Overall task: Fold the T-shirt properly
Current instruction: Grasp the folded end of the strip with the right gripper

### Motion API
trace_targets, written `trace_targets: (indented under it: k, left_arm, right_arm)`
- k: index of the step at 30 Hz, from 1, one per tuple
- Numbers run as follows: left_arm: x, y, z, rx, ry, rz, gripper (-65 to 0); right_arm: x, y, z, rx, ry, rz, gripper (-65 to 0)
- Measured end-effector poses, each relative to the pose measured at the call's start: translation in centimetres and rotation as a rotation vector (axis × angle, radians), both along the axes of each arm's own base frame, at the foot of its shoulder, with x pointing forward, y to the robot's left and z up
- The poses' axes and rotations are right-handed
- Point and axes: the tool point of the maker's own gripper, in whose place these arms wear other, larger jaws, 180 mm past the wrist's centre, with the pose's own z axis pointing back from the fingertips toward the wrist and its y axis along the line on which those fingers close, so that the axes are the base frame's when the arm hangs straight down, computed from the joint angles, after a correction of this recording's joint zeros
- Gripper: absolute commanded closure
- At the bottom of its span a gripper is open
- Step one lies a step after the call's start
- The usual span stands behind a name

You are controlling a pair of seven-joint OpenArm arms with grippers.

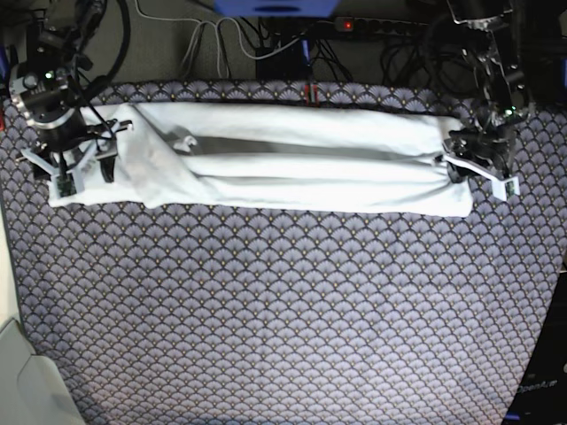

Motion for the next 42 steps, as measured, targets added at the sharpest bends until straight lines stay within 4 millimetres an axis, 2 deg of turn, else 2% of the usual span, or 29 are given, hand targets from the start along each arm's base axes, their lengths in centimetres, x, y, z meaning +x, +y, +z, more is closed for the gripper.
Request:
trace_targets:
  k: [2,5,11,17,26,31,42]
  left_arm:
    - [0.0,0.0,0.0,0.0,0.0,0.0,-23.4]
    - [0.0,0.0,0.0,0.0,-0.001,-0.001,-23.4]
    - [0.0,0.0,0.0,0.001,0.0,0.0,-23.4]
    - [0.0,0.0,0.0,0.0,0.0,0.0,-23.5]
    - [0.1,-0.4,0.2,-0.064,-0.014,0.013,-23.7]
    - [0.0,-0.6,0.3,-0.129,0.009,0.004,-31.0]
    - [-0.1,-0.4,0.5,-0.157,0.01,0.004,-31.6]
  right_arm:
    - [0.5,0.6,0.0,0.018,-0.008,0.015,-36.6]
    - [1.5,-0.2,-1.4,0.041,0.012,0.002,-36.5]
    - [0.4,-1.7,-5.4,0.061,0.131,-0.019,-36.5]
    - [-0.3,-1.8,-8.6,0.127,0.201,-0.03,-36.5]
    - [-0.2,-1.7,-9.0,0.151,0.176,-0.029,-36.5]
    - [-0.1,-1.6,-9.1,0.151,0.177,-0.027,-36.5]
    - [-0.2,-1.6,-9.1,0.151,0.179,-0.027,-36.5]
